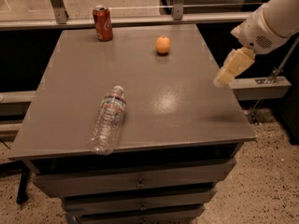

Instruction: Move orange near water bottle

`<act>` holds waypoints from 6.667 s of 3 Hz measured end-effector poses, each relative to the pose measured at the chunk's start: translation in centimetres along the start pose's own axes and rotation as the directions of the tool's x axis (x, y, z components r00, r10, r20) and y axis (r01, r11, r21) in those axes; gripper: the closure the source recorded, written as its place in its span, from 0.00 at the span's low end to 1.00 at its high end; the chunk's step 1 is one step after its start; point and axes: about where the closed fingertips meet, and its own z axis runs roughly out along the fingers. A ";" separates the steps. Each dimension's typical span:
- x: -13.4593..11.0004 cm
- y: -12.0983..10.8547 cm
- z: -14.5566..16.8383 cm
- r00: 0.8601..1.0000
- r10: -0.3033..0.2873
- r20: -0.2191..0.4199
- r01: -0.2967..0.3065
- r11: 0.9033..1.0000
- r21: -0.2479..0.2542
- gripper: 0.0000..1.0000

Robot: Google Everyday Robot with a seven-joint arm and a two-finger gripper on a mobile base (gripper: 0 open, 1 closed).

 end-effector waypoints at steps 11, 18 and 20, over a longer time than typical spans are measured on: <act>-16.4 -6.4 17.9 0.699 0.329 0.635 -0.184 0.941 -0.284 0.86; -13.0 15.1 8.1 0.753 0.234 0.615 0.143 0.854 -0.500 1.00; -12.8 17.5 9.3 0.765 0.235 0.599 0.148 0.842 -0.519 0.82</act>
Offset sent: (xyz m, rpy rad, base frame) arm 0.1619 0.0288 -0.0206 0.4106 -0.1479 -0.0892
